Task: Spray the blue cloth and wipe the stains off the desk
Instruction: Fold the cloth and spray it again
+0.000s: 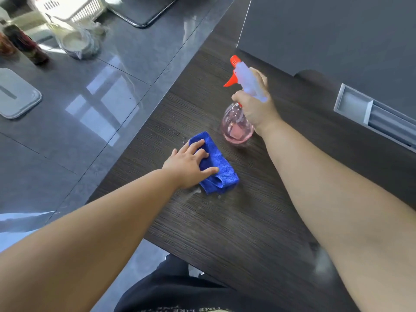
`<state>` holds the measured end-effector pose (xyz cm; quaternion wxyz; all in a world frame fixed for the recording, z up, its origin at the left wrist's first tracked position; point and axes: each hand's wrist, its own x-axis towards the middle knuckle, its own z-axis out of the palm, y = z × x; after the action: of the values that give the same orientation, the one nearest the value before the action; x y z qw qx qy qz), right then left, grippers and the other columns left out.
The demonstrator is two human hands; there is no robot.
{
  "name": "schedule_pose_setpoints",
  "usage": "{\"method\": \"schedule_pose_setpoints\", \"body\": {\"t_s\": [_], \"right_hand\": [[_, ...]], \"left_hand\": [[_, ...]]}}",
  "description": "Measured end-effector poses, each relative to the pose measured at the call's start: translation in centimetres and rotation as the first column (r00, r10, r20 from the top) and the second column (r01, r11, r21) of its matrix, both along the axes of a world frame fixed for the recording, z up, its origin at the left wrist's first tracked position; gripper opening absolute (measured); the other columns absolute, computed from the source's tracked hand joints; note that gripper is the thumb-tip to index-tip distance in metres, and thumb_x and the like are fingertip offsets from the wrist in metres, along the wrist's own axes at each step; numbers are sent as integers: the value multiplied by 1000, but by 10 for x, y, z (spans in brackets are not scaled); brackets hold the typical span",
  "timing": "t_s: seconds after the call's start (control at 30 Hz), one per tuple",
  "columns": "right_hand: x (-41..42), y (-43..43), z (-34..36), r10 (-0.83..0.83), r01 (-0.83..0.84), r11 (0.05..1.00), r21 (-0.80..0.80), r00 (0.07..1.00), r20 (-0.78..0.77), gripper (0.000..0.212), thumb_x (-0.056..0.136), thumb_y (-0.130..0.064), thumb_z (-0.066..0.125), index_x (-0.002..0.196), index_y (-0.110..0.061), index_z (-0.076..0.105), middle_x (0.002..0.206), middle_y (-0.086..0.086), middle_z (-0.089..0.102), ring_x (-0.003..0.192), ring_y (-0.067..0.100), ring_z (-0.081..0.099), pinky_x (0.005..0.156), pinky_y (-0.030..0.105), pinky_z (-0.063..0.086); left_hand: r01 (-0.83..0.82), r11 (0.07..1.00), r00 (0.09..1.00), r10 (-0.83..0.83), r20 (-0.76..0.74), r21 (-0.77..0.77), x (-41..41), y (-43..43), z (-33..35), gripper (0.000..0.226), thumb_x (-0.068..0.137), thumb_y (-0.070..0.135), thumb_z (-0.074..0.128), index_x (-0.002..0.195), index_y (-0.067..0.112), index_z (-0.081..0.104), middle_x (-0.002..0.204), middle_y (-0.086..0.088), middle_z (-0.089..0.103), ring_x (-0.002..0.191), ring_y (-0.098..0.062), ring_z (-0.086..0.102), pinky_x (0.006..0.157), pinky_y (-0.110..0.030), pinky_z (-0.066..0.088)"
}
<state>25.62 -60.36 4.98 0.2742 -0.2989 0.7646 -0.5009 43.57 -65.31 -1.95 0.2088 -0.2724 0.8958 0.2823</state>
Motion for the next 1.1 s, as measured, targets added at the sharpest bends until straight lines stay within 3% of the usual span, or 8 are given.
{"method": "schedule_pose_setpoints", "body": {"t_s": [0.17,0.27,0.37,0.57,0.7,0.8,0.87,1.1], "right_hand": [[-2,32,17,-120,117,993,25,979,164,41,79,7,53,92,-31,63,91,-11,63,87,5,56,78,13,43],[-1,69,15,36,-60,983,176,990,138,42,75,0,57,105,-26,67,112,4,68,94,10,59,92,26,45],[5,102,12,223,-258,938,232,961,165,47,77,-3,61,111,-34,64,118,-2,66,100,10,61,100,33,44],[30,124,8,328,-329,884,331,943,61,45,86,-4,61,126,-22,58,109,-7,65,97,6,59,97,33,45],[42,125,7,447,-394,792,466,894,-5,25,86,-14,64,109,-20,55,100,-5,59,95,16,57,91,35,45],[47,120,10,354,-385,764,517,921,162,21,88,-13,61,106,-19,53,99,-1,55,79,19,59,73,27,47],[52,118,7,277,-390,768,508,917,285,39,88,-12,59,123,-27,50,100,-5,55,65,18,59,68,23,46],[66,104,-3,169,-355,759,546,917,361,53,83,-7,57,130,-32,51,97,4,61,56,20,55,64,30,49]], "left_hand": [[-16,994,999,11,-48,-105,3,12,-8,78,80,63,53,143,27,27,157,10,-1,145,-18,-5,117,-49,2],[-61,979,995,45,-84,-193,6,20,-12,76,79,65,51,142,29,29,157,4,3,144,-27,-6,116,-46,4],[-115,945,987,75,-140,-305,12,32,-14,73,81,66,48,142,31,30,153,-1,14,141,-30,7,115,-41,11],[-184,963,979,161,-125,-196,17,46,-19,89,76,77,39,148,32,12,158,4,2,145,-23,-7,117,-41,2],[-214,961,973,193,-128,-176,15,48,-19,102,67,79,49,148,30,11,158,6,-1,145,-21,-8,117,-43,1],[-243,953,966,220,-138,-181,15,50,-19,112,64,79,54,149,23,5,158,8,1,145,-20,-6,118,-43,2],[-252,950,963,229,-140,-186,15,50,-20,117,63,79,54,149,20,1,158,7,2,145,-19,-5,118,-42,3],[-249,949,965,226,-134,-191,15,50,-23,119,62,78,56,149,19,0,158,7,1,145,-19,-6,118,-42,2]]}}
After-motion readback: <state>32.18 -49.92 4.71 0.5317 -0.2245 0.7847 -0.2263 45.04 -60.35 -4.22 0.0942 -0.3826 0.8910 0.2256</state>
